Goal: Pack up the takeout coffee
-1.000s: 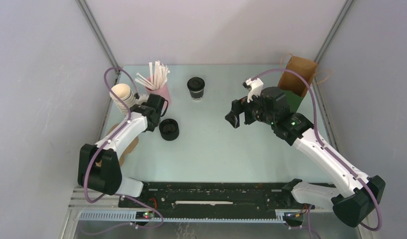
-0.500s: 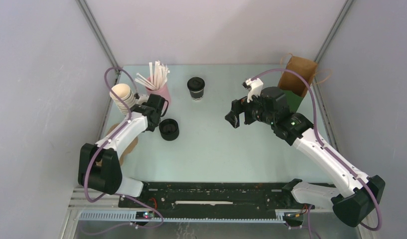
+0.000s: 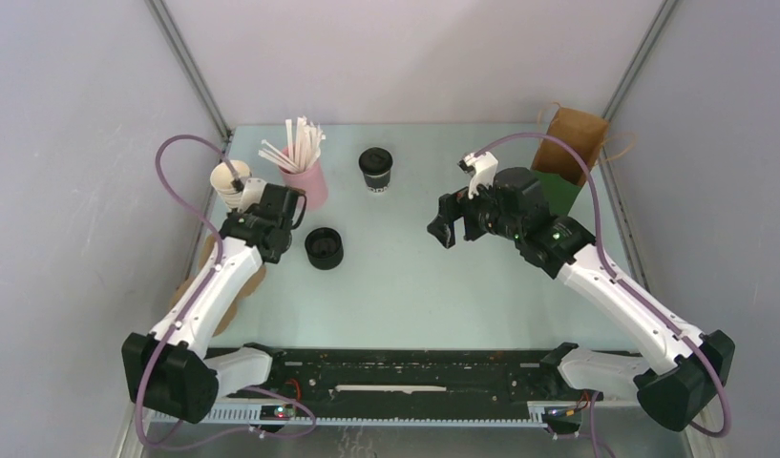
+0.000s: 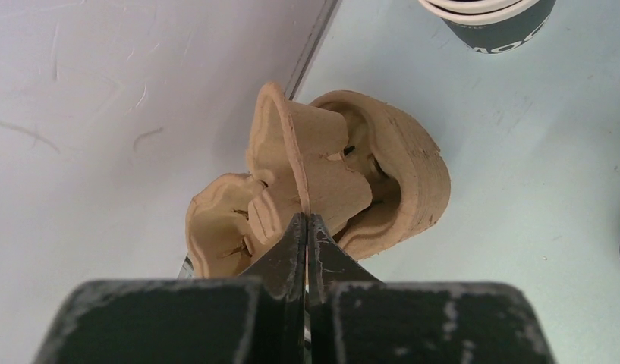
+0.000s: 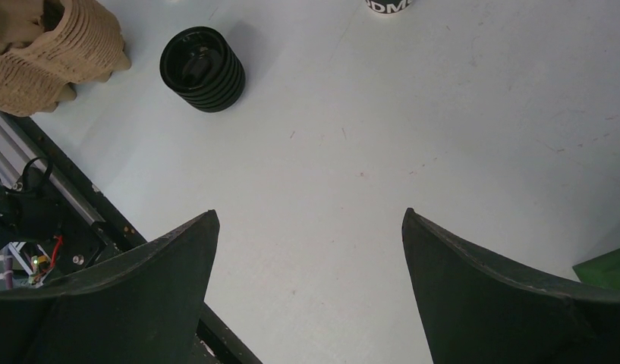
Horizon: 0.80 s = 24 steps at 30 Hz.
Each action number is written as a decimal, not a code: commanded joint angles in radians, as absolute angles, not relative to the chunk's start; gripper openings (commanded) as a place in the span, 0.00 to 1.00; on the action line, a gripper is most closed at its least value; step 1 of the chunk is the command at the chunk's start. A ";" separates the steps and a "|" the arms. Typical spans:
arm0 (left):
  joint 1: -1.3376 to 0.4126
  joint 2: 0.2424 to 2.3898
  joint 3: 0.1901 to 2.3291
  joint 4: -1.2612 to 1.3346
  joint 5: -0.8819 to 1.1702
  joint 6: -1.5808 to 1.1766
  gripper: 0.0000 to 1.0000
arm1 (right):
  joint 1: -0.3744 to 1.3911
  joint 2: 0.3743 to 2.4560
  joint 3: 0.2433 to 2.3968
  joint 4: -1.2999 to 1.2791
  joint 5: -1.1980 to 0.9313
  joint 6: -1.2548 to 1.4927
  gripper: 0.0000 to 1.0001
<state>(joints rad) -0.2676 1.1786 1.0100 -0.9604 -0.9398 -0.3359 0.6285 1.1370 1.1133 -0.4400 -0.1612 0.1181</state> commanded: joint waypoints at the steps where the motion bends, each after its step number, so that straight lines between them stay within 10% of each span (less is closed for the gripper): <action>1: -0.261 1.115 1.045 -1.015 -0.993 -0.372 0.00 | 0.626 1.147 1.113 -0.404 -0.156 0.121 1.00; 24: -0.333 1.034 1.204 -1.094 -1.020 -0.344 0.00 | 0.633 1.176 1.113 -0.396 -0.182 0.127 1.00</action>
